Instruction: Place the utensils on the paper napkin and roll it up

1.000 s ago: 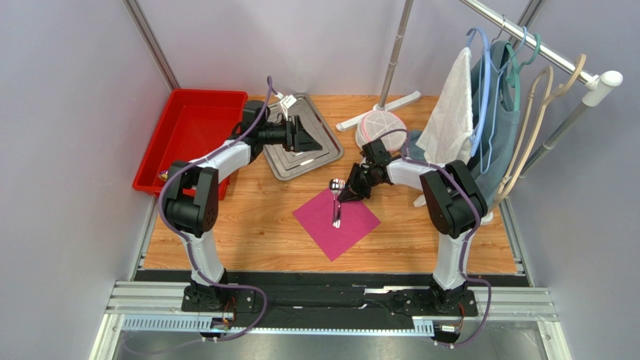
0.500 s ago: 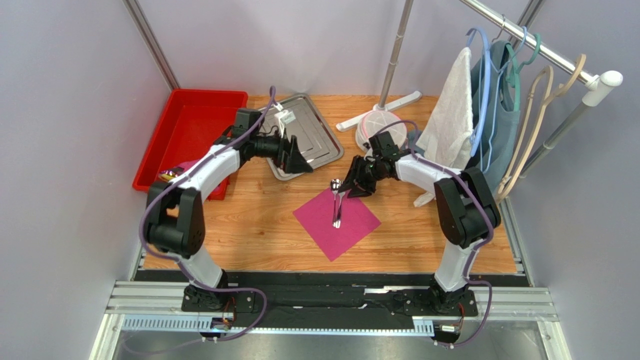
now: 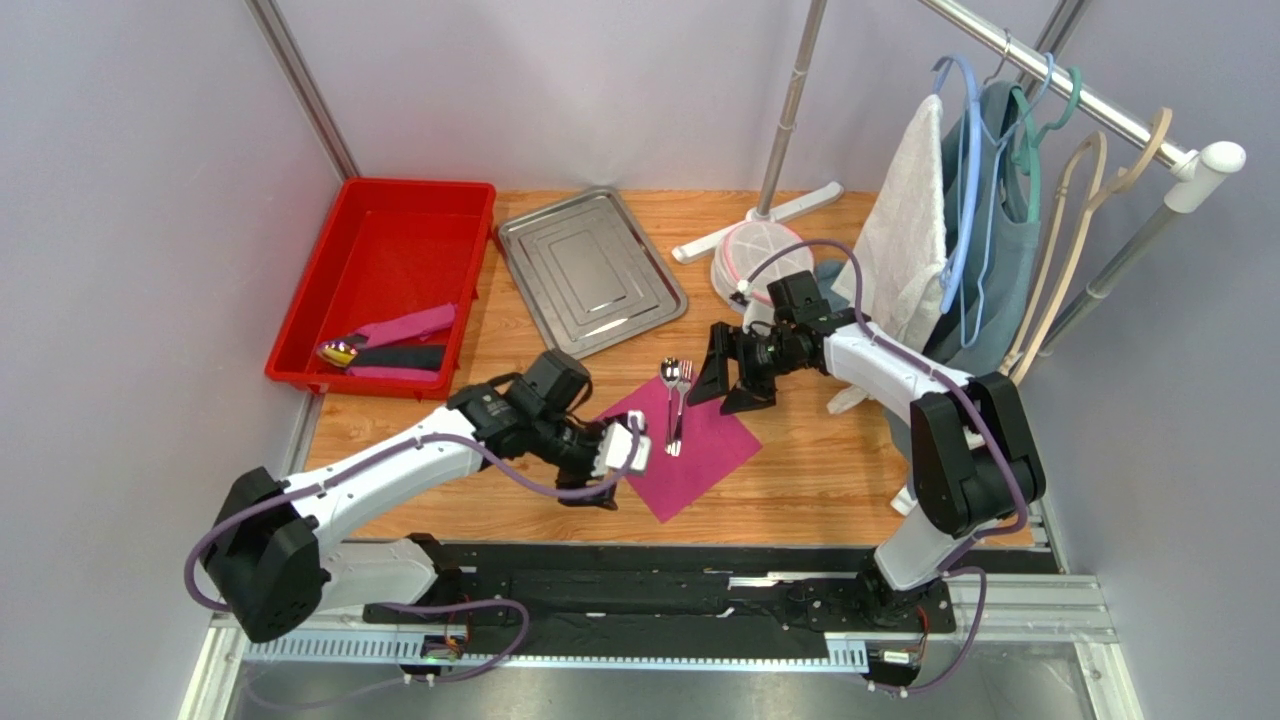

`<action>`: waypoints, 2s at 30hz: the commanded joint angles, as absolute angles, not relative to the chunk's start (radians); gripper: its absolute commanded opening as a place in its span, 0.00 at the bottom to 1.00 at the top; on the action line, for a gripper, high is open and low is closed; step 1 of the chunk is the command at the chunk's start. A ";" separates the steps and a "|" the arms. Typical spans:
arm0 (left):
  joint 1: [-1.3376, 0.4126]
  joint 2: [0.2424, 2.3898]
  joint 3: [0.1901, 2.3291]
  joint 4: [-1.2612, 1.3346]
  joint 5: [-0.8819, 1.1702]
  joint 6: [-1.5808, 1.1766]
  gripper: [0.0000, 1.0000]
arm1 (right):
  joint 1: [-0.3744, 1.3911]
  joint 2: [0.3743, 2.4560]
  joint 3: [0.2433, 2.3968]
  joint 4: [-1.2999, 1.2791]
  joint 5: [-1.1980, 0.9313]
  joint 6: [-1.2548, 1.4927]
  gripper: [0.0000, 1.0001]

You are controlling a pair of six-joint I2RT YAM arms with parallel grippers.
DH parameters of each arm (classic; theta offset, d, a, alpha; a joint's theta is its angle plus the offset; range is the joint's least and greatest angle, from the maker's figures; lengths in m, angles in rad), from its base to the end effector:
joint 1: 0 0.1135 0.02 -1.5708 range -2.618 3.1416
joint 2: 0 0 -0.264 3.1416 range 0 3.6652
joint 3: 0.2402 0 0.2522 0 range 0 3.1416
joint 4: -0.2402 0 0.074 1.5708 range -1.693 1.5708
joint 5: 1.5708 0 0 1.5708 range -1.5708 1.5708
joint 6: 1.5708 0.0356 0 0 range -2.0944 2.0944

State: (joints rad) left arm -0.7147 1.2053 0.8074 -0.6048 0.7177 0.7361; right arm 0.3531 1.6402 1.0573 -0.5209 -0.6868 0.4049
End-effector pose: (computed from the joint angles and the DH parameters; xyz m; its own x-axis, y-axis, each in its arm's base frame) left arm 0.1576 -0.1677 0.2355 0.0391 0.6357 -0.7709 0.9914 -0.1211 -0.0496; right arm 0.2939 0.1324 0.2015 -0.9809 -0.0369 -0.1908 -0.1619 0.6978 0.6977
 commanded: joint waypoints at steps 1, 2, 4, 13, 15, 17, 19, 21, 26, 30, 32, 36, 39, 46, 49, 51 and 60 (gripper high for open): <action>-0.863 1.236 0.810 -0.491 0.600 0.858 0.64 | 0.356 1.588 1.032 -0.571 -0.785 0.250 0.75; -0.889 1.256 0.813 -0.486 0.586 0.848 0.60 | 0.356 1.589 1.031 -0.575 -0.782 0.244 0.74; -0.967 1.305 0.807 -0.453 0.537 0.842 0.51 | 0.354 1.598 1.031 -0.594 -0.775 0.235 0.71; -1.088 1.460 0.813 -0.319 0.367 0.753 0.46 | 0.316 1.655 1.046 -0.611 -0.805 0.245 0.67; -1.094 1.489 0.818 -0.302 0.351 0.756 0.45 | 0.314 1.655 1.042 -0.607 -0.807 0.247 0.67; -1.109 1.521 0.824 -0.288 0.331 0.756 0.45 | 0.311 1.658 1.040 -0.604 -0.807 0.250 0.67; -1.120 1.542 0.830 -0.279 0.330 0.756 0.44 | 0.307 1.660 1.042 -0.603 -0.808 0.252 0.67; -1.123 1.569 0.838 -0.278 0.331 0.756 0.43 | 0.304 1.661 1.043 -0.604 -0.810 0.253 0.67; -1.126 1.621 0.857 -0.282 0.336 0.756 0.39 | 0.287 1.666 1.040 -0.606 -0.811 0.258 0.66; -1.126 1.646 0.867 -0.298 0.342 0.756 0.26 | 0.282 1.671 1.042 -0.604 -0.816 0.261 0.66; -1.127 1.648 0.871 -0.305 0.351 0.744 0.14 | 0.276 1.674 1.043 -0.604 -0.816 0.264 0.66; -1.126 1.615 0.876 -0.330 0.373 0.738 0.00 | 0.275 1.677 1.045 -0.604 -0.821 0.265 0.65; -1.124 1.592 0.902 -0.367 0.393 0.718 0.00 | 0.273 1.677 1.048 -0.600 -0.822 0.270 0.65; -1.028 1.601 1.025 -0.462 0.482 0.667 0.00 | 0.262 1.664 1.048 -0.598 -0.819 0.278 0.64; -0.980 1.623 1.071 -0.482 0.511 0.660 0.00 | 0.252 1.663 1.040 -0.589 -0.821 0.293 0.62; -0.951 1.644 1.104 -0.491 0.525 0.657 0.00 | 0.242 1.660 1.029 -0.569 -0.824 0.308 0.60; -0.825 1.781 1.261 -0.505 0.531 0.650 0.00 | 0.230 1.672 0.988 -0.514 -0.862 0.371 0.33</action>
